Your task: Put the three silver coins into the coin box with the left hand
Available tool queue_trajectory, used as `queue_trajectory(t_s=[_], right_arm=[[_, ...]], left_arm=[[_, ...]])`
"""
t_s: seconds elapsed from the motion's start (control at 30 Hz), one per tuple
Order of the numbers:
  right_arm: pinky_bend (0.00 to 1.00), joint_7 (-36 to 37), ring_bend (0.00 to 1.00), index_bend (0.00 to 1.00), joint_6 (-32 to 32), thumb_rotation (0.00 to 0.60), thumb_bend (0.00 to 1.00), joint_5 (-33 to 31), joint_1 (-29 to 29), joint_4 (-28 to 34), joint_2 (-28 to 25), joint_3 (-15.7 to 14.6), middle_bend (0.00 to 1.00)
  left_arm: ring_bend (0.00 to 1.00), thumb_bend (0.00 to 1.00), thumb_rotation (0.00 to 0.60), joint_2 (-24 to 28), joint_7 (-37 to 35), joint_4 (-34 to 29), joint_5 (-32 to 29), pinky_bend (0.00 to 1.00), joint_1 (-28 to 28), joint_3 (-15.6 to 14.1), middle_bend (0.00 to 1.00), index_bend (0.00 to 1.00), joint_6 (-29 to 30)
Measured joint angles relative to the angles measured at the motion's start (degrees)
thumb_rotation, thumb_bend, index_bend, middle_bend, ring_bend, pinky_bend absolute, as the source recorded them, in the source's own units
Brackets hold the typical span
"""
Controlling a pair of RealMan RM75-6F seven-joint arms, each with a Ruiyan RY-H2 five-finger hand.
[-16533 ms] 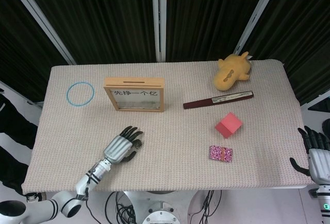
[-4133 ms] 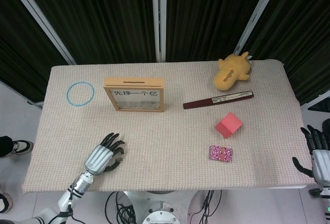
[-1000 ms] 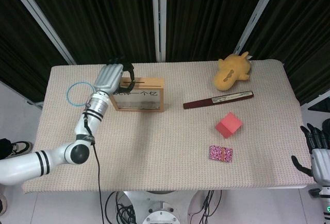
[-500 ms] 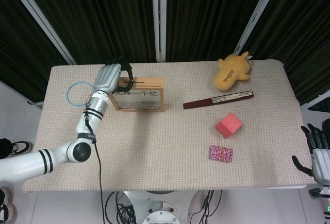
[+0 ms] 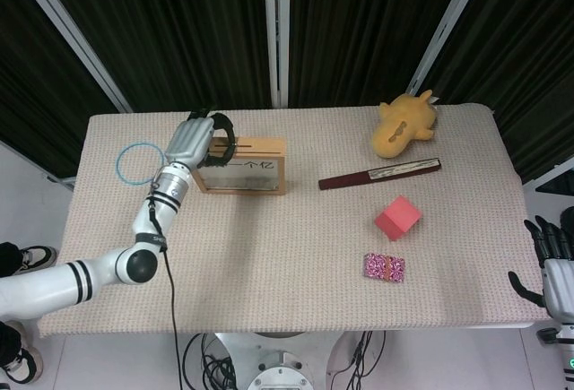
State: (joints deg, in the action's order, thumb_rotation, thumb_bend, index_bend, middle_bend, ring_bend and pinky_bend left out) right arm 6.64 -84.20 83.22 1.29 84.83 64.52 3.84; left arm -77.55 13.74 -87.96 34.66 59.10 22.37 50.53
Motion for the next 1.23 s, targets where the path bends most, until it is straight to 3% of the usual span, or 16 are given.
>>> queue_trajectory(t_s=[0.1, 0.27, 0.37, 0.47, 0.57, 0.67, 0.7, 0.8, 0.93, 1.03, 1.23], right_arm=[[0.00, 0.1, 0.00, 0.00, 0.0, 0.600, 0.24, -0.1, 0.0, -0.1, 0.0, 0.0, 0.00], [0.00, 0.1, 0.00, 0.00, 0.1, 0.600, 0.24, -0.1, 0.1, -0.1, -0.1, 0.1, 0.00], [0.00, 0.1, 0.00, 0.00, 0.1, 0.600, 0.24, 0.2, 0.2, -0.1, -0.1, 0.1, 0.00], [0.00, 0.1, 0.00, 0.00, 0.1, 0.600, 0.24, 0.4, 0.4, -0.2, 0.0, 0.2, 0.00], [0.00, 0.1, 0.00, 0.00, 0.5, 0.600, 0.24, 0.7, 0.8, -0.5, 0.3, 0.1, 0.00], [0.00, -0.3, 0.00, 0.00, 0.8, 0.600, 0.24, 1.4, 1.2, -0.6, 0.7, 0.0, 0.00], [0.00, -0.4, 0.00, 0.00, 0.8, 0.600, 0.24, 1.7, 1.3, -0.5, 0.8, 0.0, 0.00], [0.00, -1.5, 0.00, 0.00, 0.4, 0.600, 0.24, 2.6, 1.6, -0.5, 1.3, -0.2, 0.00], [0.00, -3.9, 0.00, 0.00, -0.7, 0.600, 0.24, 3.5, 1.6, -0.4, 2.1, -0.4, 0.00], [0.00, -5.5, 0.00, 0.00, -1.4, 0.600, 0.24, 3.8, 1.6, -0.2, 2.7, -0.3, 0.00], [0.00, -7.6, 0.00, 0.00, -1.3, 0.600, 0.24, 3.6, 1.9, 0.3, 3.0, -0.2, 0.00]], left_arm=[[0.05, 0.30, 0.600, -0.1, -0.8, 0.0, 1.4, 0.02, -0.3, 0.2, 0.26, 0.08, 0.9], [0.05, 0.30, 0.600, -0.3, -4.1, -1.7, 5.6, 0.03, -1.7, 1.4, 0.23, 0.06, 4.7], [0.05, 0.29, 0.600, 0.4, -5.8, -5.3, 10.3, 0.05, -3.5, 1.7, 0.23, 0.07, 8.3], [0.05, 0.25, 0.600, 2.4, -6.4, -10.9, 16.7, 0.07, -6.9, 0.6, 0.23, 0.14, 13.2], [0.05, 0.20, 0.600, 4.9, -5.3, -15.4, 24.8, 0.07, -11.8, -2.8, 0.23, 0.21, 19.5], [0.05, 0.19, 0.600, 7.0, -2.9, -17.3, 34.1, 0.10, -17.5, -8.4, 0.22, 0.22, 26.3], [0.05, 0.19, 0.600, 7.9, -1.5, -17.1, 38.9, 0.12, -20.7, -11.5, 0.21, 0.21, 29.9], [0.03, 0.19, 0.600, 8.9, 1.1, -14.8, 46.7, 0.13, -26.9, -17.9, 0.16, 0.17, 35.5], [0.01, 0.19, 0.600, 9.2, 4.3, -8.0, 52.1, 0.10, -35.1, -25.0, 0.12, 0.17, 41.0], [0.00, 0.19, 0.600, 8.1, 5.5, -2.2, 53.9, 0.08, -40.2, -27.5, 0.11, 0.17, 44.7], [0.00, 0.19, 0.600, 5.0, 2.3, 4.3, 54.0, 0.07, -46.0, -28.3, 0.11, 0.15, 48.3]])
